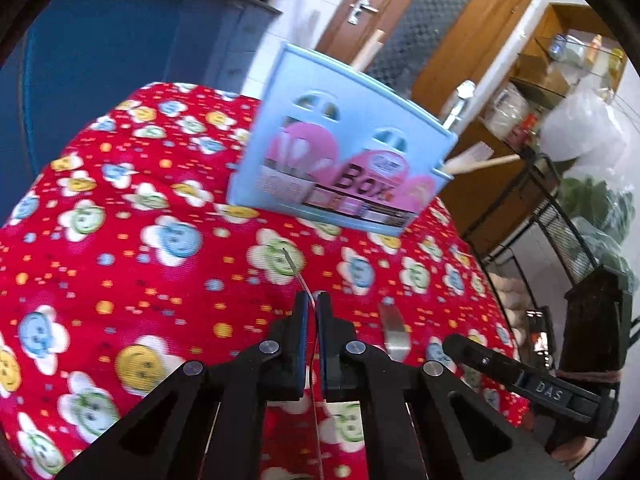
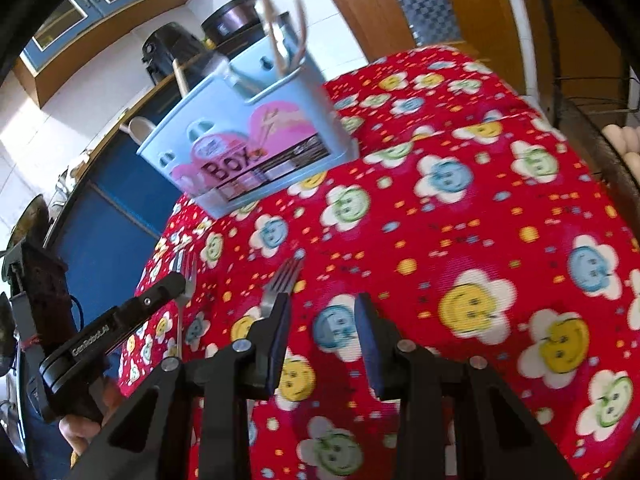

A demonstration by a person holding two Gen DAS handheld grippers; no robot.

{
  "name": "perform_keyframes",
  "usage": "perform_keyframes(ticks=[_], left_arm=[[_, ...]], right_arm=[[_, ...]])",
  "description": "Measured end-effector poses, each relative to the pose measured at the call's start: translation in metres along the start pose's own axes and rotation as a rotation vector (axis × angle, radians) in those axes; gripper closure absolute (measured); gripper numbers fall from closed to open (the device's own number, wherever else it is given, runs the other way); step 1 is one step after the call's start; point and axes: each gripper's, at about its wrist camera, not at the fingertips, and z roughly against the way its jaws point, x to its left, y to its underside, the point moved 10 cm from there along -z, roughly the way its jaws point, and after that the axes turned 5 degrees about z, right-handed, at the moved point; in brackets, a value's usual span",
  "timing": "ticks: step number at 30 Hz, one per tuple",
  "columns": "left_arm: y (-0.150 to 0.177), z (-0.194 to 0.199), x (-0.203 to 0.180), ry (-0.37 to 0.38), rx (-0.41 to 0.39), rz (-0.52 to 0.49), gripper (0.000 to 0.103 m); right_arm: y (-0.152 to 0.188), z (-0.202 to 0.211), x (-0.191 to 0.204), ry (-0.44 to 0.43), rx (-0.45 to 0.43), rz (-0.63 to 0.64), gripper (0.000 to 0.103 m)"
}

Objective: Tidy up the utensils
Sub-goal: 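Lift both forks and carry both tools over the blue holder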

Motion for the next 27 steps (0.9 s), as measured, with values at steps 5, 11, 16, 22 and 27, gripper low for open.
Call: perform_keyframes(ticks=[5,11,16,22,27], left_arm=[[0.0,0.003,0.019,-0.019,0.001,0.021,0.098],[0.008,-0.003,0.037,-0.066,0.044,0.037,0.096],[0.011,-0.006,0.042,-0.043,0.07,0.049,0.096],[0.01,-0.008,0.044,-0.047,0.094,0.028,0.093],[0.009,-0.013,0.047,-0.026,0.139,0.039,0.092]], right_arm=[[0.005,-0.016,0.017,-0.028,0.045,0.025,0.067],[0.005,-0.029,0.027,-0.041,0.073,0.034,0.068],[0.003,-0.038,0.029,-0.075,0.094,0.012,0.071],[-0.003,-0.047,0.031,-0.124,0.114,-0.029,0.075],[-0.008,-0.055,0.032,-0.139,0.13,-0.046,0.086]])
